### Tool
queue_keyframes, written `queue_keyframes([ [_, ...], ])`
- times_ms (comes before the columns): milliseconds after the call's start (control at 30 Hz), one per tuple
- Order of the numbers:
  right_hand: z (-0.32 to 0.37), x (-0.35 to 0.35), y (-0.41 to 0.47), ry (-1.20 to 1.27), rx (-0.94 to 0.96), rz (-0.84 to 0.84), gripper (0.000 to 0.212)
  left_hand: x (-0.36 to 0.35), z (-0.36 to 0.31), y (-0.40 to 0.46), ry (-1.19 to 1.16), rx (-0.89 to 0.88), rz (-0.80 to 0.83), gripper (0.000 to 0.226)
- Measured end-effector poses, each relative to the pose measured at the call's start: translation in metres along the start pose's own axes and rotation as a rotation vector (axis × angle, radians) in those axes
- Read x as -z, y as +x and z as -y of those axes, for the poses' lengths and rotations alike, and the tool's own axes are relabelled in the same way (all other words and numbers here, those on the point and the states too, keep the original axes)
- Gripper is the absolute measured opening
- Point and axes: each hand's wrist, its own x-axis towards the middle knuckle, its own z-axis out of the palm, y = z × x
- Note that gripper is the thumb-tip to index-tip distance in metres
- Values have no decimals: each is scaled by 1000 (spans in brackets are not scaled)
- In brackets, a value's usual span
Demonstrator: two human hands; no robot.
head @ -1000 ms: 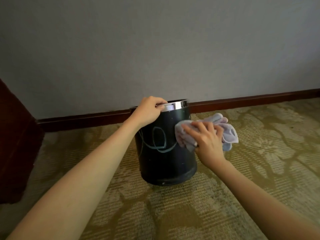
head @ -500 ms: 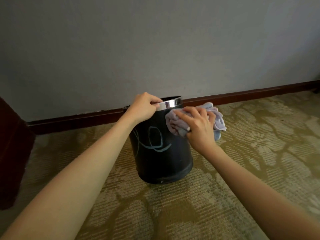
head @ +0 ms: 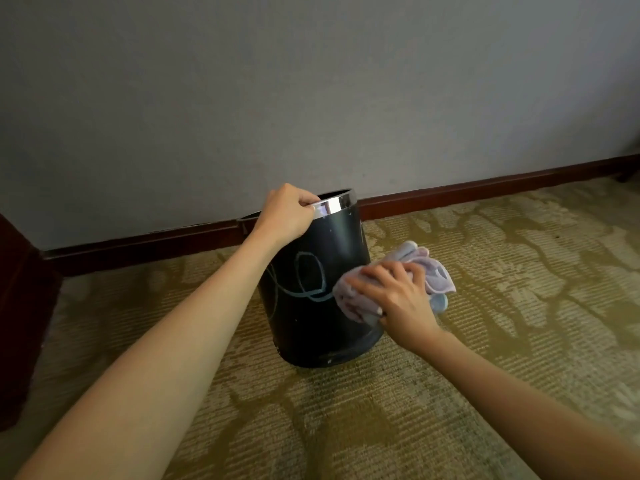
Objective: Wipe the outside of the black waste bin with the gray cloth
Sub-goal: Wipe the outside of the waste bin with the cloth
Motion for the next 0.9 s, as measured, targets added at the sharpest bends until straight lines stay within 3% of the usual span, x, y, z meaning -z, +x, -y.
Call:
queue_keyframes([
  [200,-3,19,53,-19,-63,-121,68,0,2,-5,8,0,38,26],
  [367,-1,1,23,-51,1,-178,63,6,5,-5,47,1,84,24],
  [433,-3,-7,7,-67,29,-160,65,16,10,-4,116,-43,149,25],
  [667,-12,-16,-10,-41,-30,-100,75,61,56,-11,33,-99,411,24],
  [733,-13,-15,-11,-22,-40,-88,75,61,66,-14,28,-93,402,24],
  [900,-12,-6,-4,-5,-30,-91,65,43,71,-14,68,-117,184,25],
])
